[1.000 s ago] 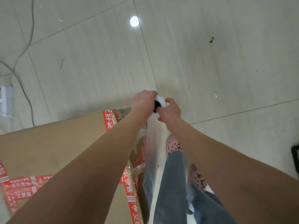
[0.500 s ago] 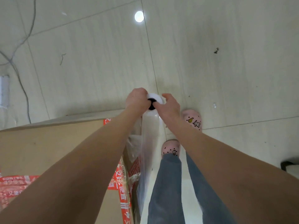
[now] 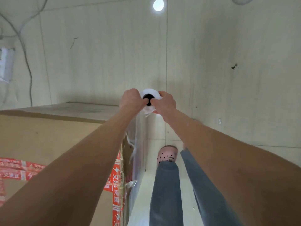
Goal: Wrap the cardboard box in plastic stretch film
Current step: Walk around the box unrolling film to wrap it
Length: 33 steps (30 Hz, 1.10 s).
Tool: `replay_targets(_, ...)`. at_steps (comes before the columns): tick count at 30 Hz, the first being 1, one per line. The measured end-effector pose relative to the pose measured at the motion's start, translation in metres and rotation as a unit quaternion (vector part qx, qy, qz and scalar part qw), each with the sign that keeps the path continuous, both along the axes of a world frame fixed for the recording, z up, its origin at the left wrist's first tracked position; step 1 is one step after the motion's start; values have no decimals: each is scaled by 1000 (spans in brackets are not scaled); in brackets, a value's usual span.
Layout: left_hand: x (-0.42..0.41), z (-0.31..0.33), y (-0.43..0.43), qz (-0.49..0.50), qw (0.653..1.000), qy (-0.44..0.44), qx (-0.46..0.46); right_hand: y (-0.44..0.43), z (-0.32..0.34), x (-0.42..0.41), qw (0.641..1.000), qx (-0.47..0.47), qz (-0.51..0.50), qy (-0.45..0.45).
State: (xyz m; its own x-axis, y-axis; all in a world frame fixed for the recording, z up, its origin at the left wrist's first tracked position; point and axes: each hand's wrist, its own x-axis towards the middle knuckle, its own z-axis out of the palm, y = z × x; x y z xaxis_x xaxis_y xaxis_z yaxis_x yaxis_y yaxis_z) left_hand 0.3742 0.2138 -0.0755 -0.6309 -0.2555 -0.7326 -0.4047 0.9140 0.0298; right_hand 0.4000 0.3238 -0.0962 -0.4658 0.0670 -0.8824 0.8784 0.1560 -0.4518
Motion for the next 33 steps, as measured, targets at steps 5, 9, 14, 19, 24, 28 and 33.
replay_targets(5,-17,5,-6,-37,999,2,-13,-19,2,-4,999,-14,-8,-38)
replay_targets(9,-20,8,-11,-61,998,-26,-16,-19,7,-4,983,-99,-88,-125)
replay_targets(14,-23,9,-16,-102,994,-43,20,-20,11,-19,988,-69,-38,-132)
replay_targets(19,-31,6,-13,-168,985,-32,16,-27,3,-21,991,-24,0,-129)
replay_targets(24,-46,5,-19,-187,982,-31,-2,-33,2,-30,993,56,66,-77)
replay_targets(28,-54,6,-35,-90,995,-29,27,-41,7,-53,989,88,112,-48)
replay_targets(33,-60,2,-54,10,998,-9,54,-53,6,-70,988,77,133,-5)
